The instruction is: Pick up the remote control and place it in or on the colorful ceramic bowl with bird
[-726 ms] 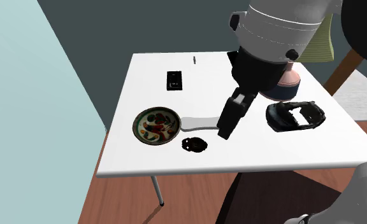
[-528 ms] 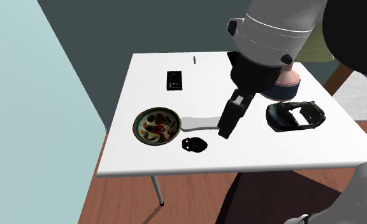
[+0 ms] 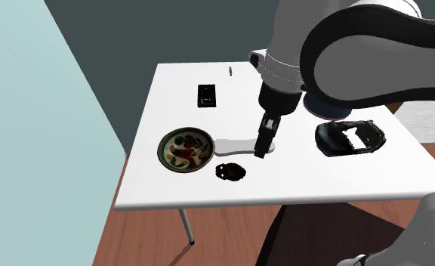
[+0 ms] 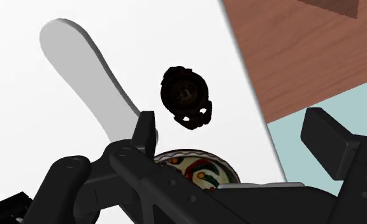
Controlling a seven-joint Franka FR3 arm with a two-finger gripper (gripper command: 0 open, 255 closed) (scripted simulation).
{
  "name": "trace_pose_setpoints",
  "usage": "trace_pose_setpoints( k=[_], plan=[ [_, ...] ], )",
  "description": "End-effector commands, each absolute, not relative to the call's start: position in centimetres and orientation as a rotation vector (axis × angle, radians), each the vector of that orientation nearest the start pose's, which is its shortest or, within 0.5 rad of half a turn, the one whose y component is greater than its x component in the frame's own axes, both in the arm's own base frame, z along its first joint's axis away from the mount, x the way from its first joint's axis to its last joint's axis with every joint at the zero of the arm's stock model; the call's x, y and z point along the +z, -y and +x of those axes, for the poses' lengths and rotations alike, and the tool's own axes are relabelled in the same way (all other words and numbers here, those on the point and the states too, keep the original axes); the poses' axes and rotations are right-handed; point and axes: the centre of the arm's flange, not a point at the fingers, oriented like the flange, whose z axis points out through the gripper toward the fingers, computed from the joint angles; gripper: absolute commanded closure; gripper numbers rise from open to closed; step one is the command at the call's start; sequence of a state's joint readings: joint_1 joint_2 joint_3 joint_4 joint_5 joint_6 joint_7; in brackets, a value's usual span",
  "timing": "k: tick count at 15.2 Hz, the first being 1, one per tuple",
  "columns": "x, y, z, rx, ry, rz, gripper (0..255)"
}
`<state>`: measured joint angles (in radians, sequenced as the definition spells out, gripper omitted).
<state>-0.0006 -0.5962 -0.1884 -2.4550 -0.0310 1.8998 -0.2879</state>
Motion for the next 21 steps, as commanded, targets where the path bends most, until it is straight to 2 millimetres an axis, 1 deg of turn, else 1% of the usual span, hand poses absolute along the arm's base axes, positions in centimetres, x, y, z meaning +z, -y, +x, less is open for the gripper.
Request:
trace_pose_setpoints(
  k=[1, 7, 14, 15, 21],
  plan=[
    [48.5, 9.3, 37.6, -0.068, 0.296, -3.066, 0],
    [42.8, 13.6, 41.1, -0.042, 0.525, -3.053, 0],
    [36.2, 17.9, 45.9, -0.011, 0.791, -3.016, 0],
    [35.7, 18.3, 46.3, -0.008, 0.815, -3.011, 0],
    [32.5, 18.2, 46.3, -0.008, 0.815, -3.011, 0]
  ],
)
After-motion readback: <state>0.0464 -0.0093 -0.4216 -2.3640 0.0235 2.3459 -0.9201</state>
